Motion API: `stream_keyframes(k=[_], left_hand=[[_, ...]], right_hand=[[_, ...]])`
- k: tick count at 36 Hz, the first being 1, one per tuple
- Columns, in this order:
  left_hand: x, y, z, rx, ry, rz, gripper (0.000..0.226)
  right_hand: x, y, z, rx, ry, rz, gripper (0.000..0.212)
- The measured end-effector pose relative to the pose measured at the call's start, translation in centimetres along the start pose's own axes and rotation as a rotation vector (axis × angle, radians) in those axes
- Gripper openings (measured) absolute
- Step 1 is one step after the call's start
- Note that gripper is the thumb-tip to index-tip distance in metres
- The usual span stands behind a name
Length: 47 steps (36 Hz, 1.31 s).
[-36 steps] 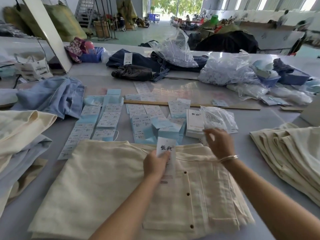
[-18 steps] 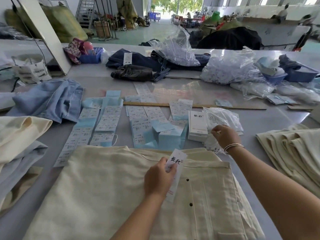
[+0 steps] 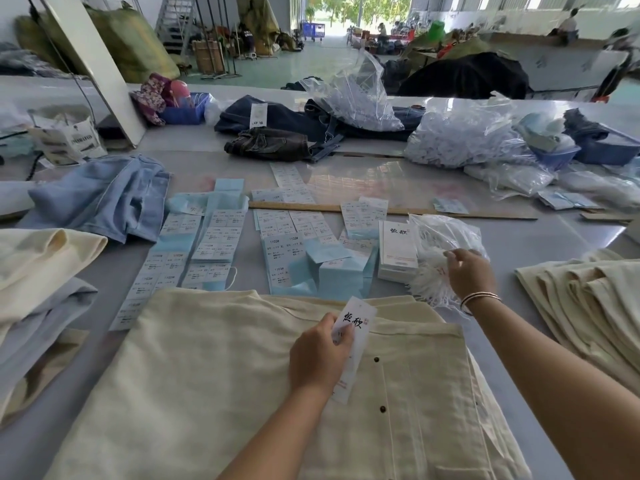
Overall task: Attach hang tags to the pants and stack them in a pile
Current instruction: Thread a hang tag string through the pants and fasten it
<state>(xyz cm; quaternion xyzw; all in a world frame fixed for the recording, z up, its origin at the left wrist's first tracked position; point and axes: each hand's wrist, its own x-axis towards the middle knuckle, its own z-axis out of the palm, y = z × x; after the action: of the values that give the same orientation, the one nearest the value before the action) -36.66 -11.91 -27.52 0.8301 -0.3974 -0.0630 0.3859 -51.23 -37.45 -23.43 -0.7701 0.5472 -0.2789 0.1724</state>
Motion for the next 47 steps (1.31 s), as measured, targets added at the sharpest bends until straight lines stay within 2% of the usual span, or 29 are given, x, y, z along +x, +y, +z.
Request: stream_keyframes(k=[3, 6, 14, 21, 24, 26, 28, 30, 32, 33, 36, 40, 42, 43, 45, 47], left_hand=[[0.0, 0.0, 0.0, 0.001, 0.008, 0.002, 0.022], [0.0, -0.1, 0.2, -0.002, 0.017, 0.003, 0.02], [0.1, -0.2, 0.3, 0.005, 0.023, 0.01, 0.023], [0.1, -0.2, 0.3, -0.004, 0.018, 0.02, 0.024], [0.1, -0.1, 0.2, -0.005, 0.02, 0.024, 0.024], [0.1, -0.1, 0.3, -0.004, 0.023, 0.017, 0.024], [0.2, -0.1, 0.3, 0.008, 0.025, 0.011, 0.025], [0.2, -0.1, 0.4, 0.02, 0.021, 0.013, 0.027], [0.3, -0.2, 0.4, 0.024, 0.021, 0.01, 0.028], [0.2, -0.1, 0.4, 0.023, 0.022, 0.008, 0.028], [0.2, -0.1, 0.5, 0.008, 0.021, 0.005, 0.028], [0.2, -0.1, 0.5, -0.05, 0.004, -0.034, 0.021], [0.2, 0.0, 0.3, -0.112, -0.019, -0.083, 0.009], [0.2, 0.1, 0.0, -0.154, -0.033, -0.113, 0.017], [0.4, 0.2, -0.4, -0.236, -0.065, -0.151, 0.046], [0.9, 0.5, -1.0, -0.315, -0.093, -0.154, 0.062]], right_hand=[[0.7, 0.1, 0.1, 0.016, -0.046, 0.216, 0.034], [1.2, -0.2, 0.3, -0.014, -0.139, 0.257, 0.032], [2.4, -0.6, 0.1, -0.172, -0.169, 0.2, 0.025], [3.9, -1.0, -1.6, -0.191, -0.183, 0.137, 0.027], [4.4, -2.1, -2.6, -0.207, -0.092, 0.023, 0.027], [5.0, -3.0, -3.2, -0.162, 0.018, -0.06, 0.028], [5.8, -4.0, -3.8, -0.102, -0.005, -0.067, 0.027], [7.0, -5.0, -4.2, 0.079, -0.065, 0.015, 0.026], [7.9, -5.6, -4.8, 0.259, 0.003, 0.107, 0.029], [8.2, -5.9, -4.8, 0.321, 0.047, 0.109, 0.03], [7.4, -7.2, -4.9, 0.431, 0.028, 0.019, 0.027], [6.3, -8.7, -5.4, 0.858, 0.117, 0.052, 0.022], [6.0, -9.0, -5.2, 0.904, 0.106, 0.066, 0.022], [5.6, -9.1, -4.9, 0.849, 0.065, 0.055, 0.023], [4.7, -9.3, -4.3, 0.717, -0.022, 0.014, 0.024], [3.9, -9.6, -4.0, 0.638, -0.064, -0.046, 0.024]])
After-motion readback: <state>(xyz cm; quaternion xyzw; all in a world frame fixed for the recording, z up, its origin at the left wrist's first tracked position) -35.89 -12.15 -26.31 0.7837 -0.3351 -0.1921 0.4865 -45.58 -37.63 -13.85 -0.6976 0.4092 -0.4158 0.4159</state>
